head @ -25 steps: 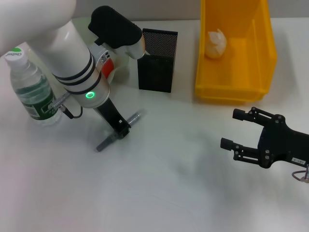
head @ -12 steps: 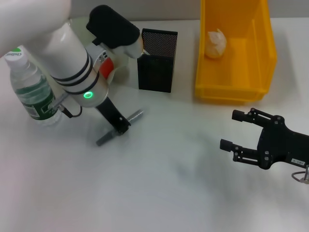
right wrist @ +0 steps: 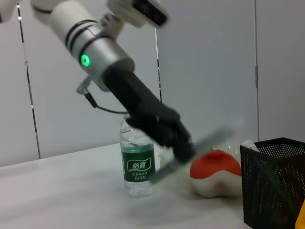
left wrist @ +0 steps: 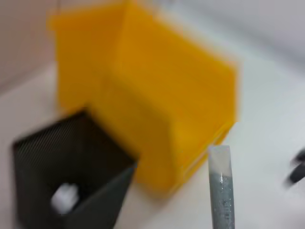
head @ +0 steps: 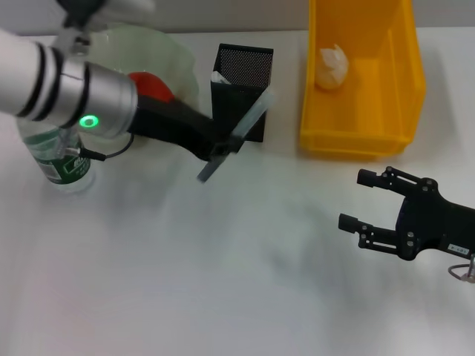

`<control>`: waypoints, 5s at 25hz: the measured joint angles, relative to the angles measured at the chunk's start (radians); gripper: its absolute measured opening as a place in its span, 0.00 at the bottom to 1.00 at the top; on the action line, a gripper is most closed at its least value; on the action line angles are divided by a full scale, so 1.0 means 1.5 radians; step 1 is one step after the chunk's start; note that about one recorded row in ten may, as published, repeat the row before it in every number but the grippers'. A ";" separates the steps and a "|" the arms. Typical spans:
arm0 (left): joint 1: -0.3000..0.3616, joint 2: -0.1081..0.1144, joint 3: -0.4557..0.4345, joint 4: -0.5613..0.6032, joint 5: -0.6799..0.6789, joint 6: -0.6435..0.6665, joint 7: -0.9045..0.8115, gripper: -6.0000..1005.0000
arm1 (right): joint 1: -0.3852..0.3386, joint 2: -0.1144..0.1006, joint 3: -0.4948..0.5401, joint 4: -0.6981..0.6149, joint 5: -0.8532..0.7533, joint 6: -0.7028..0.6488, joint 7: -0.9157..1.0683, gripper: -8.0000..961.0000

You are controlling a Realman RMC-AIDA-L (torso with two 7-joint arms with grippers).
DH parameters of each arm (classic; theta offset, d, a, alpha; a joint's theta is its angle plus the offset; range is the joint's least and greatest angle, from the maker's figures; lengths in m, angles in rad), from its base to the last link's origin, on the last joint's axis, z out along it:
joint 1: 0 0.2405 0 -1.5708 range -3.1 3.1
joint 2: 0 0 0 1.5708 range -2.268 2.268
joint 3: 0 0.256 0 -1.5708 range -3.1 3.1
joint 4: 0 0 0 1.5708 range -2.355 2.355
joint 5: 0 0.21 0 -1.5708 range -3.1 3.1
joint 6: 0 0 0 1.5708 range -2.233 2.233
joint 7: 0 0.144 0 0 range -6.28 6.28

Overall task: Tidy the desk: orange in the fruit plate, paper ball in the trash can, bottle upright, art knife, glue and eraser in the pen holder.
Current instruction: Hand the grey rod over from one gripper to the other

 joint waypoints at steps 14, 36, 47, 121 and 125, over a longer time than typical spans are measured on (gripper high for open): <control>0.080 -0.001 -0.108 -0.392 -0.531 0.053 0.636 0.15 | -0.001 0.000 0.009 0.002 0.000 0.001 0.000 0.83; -0.110 -0.007 -0.178 -0.832 -0.851 0.077 1.078 0.15 | 0.004 0.003 0.009 0.003 -0.003 0.002 0.000 0.83; -0.159 -0.007 -0.199 -0.845 -0.846 0.003 1.078 0.15 | 0.018 0.005 0.008 0.003 -0.003 0.007 0.008 0.83; 0.056 0.001 0.036 -0.636 -0.648 0.217 0.887 0.15 | 0.204 0.018 0.035 -0.037 -0.074 -0.189 0.283 0.71; 0.056 0.001 0.036 -0.636 -0.648 0.217 0.887 0.15 | 0.208 0.018 0.034 -0.036 -0.075 -0.183 0.289 0.64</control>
